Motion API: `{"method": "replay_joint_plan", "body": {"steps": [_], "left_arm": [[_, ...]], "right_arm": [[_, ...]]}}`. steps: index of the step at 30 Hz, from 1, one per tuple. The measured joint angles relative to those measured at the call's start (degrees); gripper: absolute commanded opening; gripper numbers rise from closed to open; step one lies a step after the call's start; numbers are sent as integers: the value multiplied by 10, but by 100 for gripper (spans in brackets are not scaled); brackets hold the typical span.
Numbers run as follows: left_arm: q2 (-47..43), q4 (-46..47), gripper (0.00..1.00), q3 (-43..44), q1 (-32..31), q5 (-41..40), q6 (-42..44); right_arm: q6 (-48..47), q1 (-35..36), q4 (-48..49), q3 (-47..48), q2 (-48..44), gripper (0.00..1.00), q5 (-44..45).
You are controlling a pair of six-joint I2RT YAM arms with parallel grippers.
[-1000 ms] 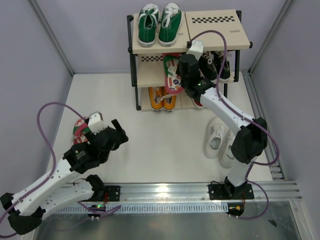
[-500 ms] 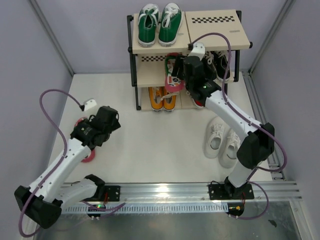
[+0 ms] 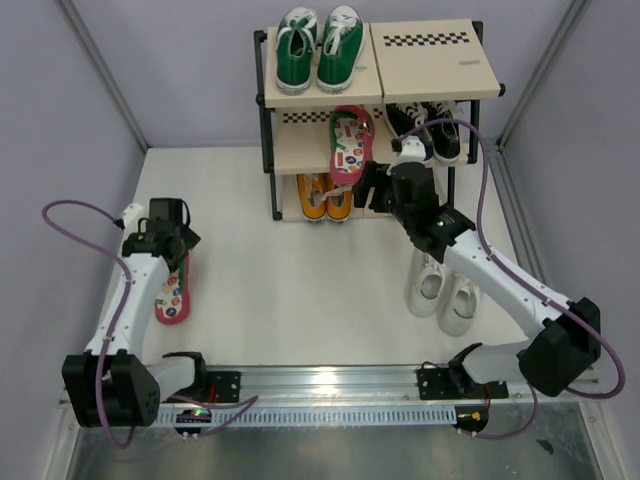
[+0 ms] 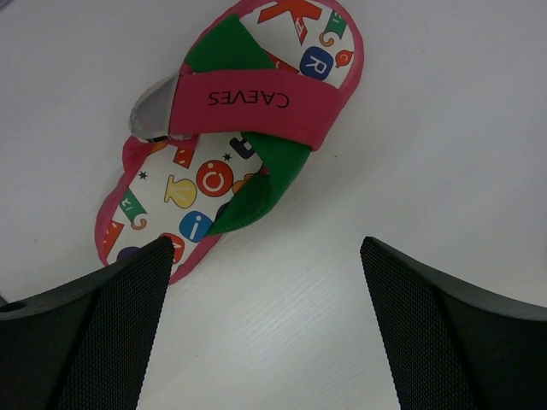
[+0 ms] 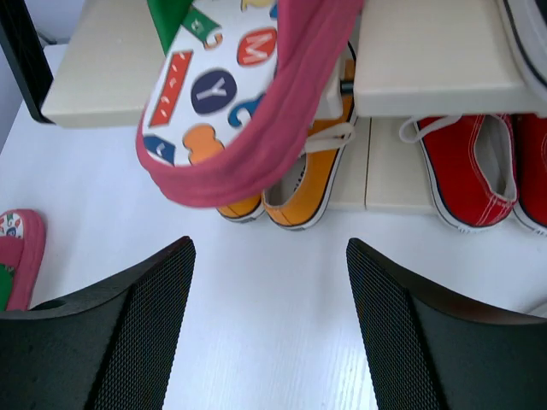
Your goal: Place and organize the shoes onto the shoe shelf
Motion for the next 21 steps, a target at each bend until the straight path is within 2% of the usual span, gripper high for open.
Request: {"method": "replay_joint_plan", "body": {"steps": [5, 12, 15, 21], "left_arm": [[27, 68, 86, -61, 23, 13, -17], [52, 141, 83, -90, 32, 22, -24], [64, 178, 73, -103, 34, 31, -25], [102, 229, 72, -113, 34, 36, -24]], "right_arm": [[16, 0, -18, -66, -61, 76, -28], [29, 0, -28, -107, -139, 77, -35], [29, 0, -36, -116, -147, 77, -35], [29, 0, -52, -123, -147, 77, -35]]}}
